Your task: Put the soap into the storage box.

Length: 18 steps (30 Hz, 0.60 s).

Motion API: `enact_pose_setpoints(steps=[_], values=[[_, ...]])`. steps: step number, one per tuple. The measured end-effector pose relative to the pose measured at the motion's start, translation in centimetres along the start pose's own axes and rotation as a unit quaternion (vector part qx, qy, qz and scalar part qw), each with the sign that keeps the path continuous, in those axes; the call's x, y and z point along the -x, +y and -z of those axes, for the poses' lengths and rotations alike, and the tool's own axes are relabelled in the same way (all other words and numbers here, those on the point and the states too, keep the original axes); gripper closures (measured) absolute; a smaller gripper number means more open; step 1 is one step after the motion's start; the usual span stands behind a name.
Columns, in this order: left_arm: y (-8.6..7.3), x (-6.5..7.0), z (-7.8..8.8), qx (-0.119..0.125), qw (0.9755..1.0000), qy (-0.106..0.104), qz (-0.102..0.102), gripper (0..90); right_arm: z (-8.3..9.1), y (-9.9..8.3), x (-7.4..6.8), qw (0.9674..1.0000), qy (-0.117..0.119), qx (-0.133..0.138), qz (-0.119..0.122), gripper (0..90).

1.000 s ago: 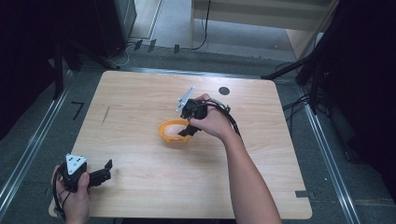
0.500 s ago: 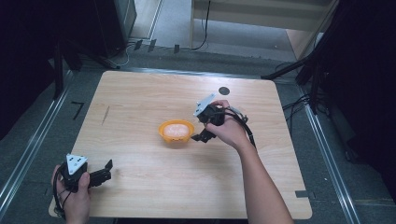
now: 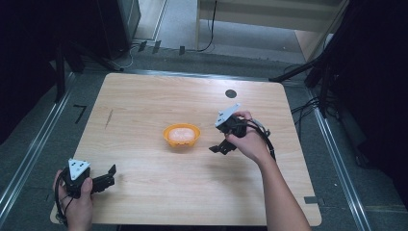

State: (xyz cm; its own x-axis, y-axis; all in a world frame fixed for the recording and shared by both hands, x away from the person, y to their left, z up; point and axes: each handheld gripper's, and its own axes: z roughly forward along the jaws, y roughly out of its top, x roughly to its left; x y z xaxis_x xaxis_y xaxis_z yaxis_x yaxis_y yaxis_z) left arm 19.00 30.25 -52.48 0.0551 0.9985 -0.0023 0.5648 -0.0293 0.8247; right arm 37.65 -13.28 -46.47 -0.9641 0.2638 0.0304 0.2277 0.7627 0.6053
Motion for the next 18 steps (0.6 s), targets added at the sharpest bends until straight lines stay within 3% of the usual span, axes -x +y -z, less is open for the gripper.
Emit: enact_pose_setpoints(steps=[10, 18], values=[[0.0, 0.0, 0.0, 0.0, 1.0, -0.001, -0.001, 0.0, 0.1, -2.6, -1.1, 0.9997, -0.007, -0.003, -0.024, 5.7], [0.0, 0.0, 0.0, -0.001, 1.0, 0.0, -0.002, 0.0, 0.7, -4.6, -1.8, 0.9985, -0.018, 0.016, -0.049, 4.1]])
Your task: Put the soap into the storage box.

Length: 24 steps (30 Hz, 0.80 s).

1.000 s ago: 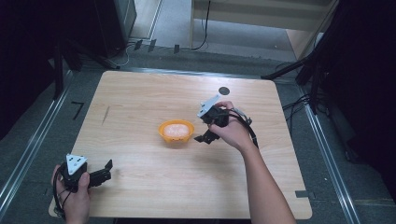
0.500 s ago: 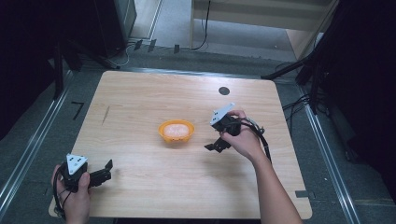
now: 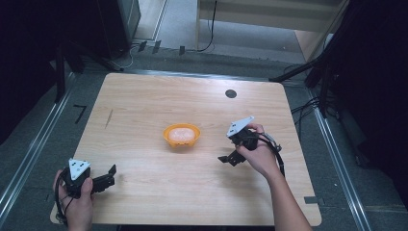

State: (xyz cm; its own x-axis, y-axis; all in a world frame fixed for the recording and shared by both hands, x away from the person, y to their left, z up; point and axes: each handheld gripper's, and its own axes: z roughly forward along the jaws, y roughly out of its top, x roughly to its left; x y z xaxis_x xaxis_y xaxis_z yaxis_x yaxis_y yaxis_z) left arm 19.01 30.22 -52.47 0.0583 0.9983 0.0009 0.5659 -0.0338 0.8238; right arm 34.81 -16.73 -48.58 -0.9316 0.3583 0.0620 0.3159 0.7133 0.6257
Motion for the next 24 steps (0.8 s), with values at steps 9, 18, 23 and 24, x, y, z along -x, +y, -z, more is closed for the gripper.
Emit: enact_pose_setpoints(steps=[9, 18, 23, 24], values=[[0.0, 0.0, 0.0, 0.0, 1.0, 0.0, -0.001, 0.0, 1.1, -2.4, -0.3, 0.9995, -0.009, 0.012, -0.028, 0.8], [0.0, 0.1, 0.0, -0.001, 1.0, 0.001, -0.004, 0.0, 2.3, -4.9, -0.6, 0.9983, -0.024, 0.025, -0.046, 0.0], [0.0, 0.1, 0.0, -0.001, 1.0, 0.001, -0.004, 0.0, 2.9, -6.3, -0.8, 0.9973, -0.033, 0.033, -0.057, 0.0], [0.0, 0.1, 0.0, -0.001, 1.0, 0.001, -0.005, 0.0, 3.1, -6.6, -0.8, 0.997, -0.035, 0.033, -0.061, 0.0]])
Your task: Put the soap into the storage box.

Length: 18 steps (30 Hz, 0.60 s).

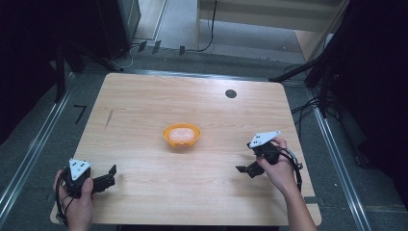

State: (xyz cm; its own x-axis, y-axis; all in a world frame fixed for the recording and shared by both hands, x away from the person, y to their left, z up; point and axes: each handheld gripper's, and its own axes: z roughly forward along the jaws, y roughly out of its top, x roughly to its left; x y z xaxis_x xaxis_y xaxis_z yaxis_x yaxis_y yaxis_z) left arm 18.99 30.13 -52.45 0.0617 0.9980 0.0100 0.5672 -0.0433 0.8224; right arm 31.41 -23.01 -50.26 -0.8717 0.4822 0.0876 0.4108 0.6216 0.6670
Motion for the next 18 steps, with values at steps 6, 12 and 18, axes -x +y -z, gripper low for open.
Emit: enact_pose_setpoints(steps=[6, 12, 18], values=[[0.0, 0.1, 0.0, 0.001, 1.0, 0.0, 0.001, 0.0, 1.0, -1.6, 0.1, 0.9997, -0.008, 0.012, -0.019, 0.0], [0.0, 0.1, -0.1, 0.001, 1.0, 0.001, -0.002, 0.0, 2.0, -3.4, 0.0, 0.9989, -0.023, 0.027, -0.03, 0.0], [0.0, 0.1, 0.0, 0.001, 1.0, 0.002, -0.003, 0.0, 3.0, -5.6, -0.3, 0.9969, -0.042, 0.039, -0.054, 0.0]])
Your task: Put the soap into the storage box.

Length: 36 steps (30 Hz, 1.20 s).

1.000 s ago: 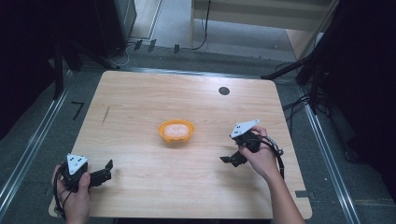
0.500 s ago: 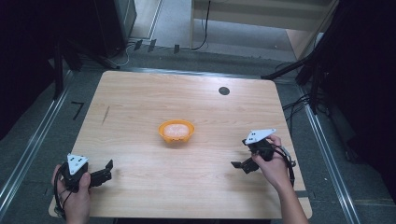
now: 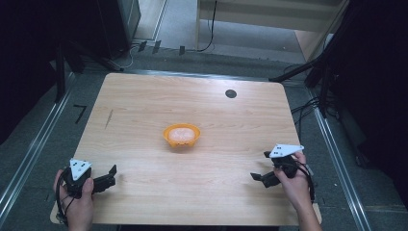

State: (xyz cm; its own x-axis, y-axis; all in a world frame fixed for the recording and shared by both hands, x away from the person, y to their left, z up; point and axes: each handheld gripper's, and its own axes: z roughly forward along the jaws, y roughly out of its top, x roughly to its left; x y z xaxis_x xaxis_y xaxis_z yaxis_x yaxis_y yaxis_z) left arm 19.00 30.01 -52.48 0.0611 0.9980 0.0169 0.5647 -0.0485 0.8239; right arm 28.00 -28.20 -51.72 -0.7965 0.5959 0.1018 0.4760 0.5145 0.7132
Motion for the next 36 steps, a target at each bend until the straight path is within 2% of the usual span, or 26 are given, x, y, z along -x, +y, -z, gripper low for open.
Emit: enact_pose_setpoints(steps=[8, 21, 26, 36], values=[[0.0, 0.1, 0.0, -0.001, 1.0, 0.003, -0.005, 0.0, 1.6, -2.9, 0.0, 0.9991, -0.015, 0.017, -0.036, 0.0], [0.0, 0.3, 0.0, -0.002, 0.9999, 0.007, -0.01, 0.0, 3.6, -6.0, -0.8, 0.9972, -0.036, 0.034, -0.056, 0.0], [0.0, 0.3, 0.0, -0.002, 0.9999, 0.008, -0.01, 0.0, 4.4, -7.3, -0.8, 0.9954, -0.041, 0.051, -0.069, 0.0], [0.0, 0.3, 0.0, 0.001, 0.9999, 0.009, -0.013, 0.0, 5.8, -9.9, -0.8, 0.9923, -0.055, 0.065, -0.09, 0.0]])
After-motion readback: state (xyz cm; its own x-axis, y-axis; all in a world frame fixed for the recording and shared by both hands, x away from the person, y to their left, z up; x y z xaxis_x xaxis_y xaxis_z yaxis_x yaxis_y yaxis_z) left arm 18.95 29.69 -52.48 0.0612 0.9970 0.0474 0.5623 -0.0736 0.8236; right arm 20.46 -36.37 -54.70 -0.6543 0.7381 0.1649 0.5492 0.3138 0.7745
